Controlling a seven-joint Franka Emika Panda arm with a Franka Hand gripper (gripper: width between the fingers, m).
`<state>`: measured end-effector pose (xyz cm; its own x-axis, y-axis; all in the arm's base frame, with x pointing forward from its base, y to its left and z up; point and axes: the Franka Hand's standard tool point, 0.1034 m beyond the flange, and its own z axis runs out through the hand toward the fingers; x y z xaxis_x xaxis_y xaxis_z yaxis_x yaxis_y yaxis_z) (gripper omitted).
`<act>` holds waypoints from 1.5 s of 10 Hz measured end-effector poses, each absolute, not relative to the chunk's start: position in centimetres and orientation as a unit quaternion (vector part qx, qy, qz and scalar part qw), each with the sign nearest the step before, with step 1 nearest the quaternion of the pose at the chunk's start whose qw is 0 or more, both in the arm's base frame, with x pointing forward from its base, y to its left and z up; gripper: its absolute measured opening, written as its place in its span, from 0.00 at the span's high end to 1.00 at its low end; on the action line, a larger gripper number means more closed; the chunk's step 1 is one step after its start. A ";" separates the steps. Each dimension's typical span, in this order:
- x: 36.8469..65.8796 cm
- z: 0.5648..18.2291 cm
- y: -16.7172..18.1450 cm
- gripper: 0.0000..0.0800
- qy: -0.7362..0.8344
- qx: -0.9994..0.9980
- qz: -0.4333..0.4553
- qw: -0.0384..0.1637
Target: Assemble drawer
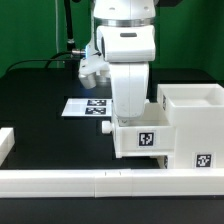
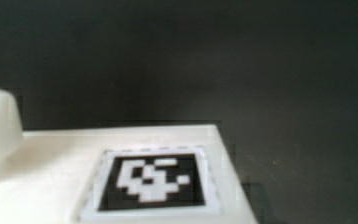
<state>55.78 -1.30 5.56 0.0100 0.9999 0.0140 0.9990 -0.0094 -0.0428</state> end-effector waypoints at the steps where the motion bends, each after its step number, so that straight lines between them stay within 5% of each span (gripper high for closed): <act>1: 55.7 5.4 -1.2 0.95 -0.700 -0.714 0.011 0.021; 14: 56.1 5.9 0.4 0.95 -0.709 -0.704 0.024 0.009; 15: 56.3 6.8 0.6 0.73 -0.711 -0.703 0.022 0.005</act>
Offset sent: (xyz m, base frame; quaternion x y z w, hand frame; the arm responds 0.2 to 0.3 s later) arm 0.0000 0.0000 0.0000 0.0000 0.0000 0.0000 1.0000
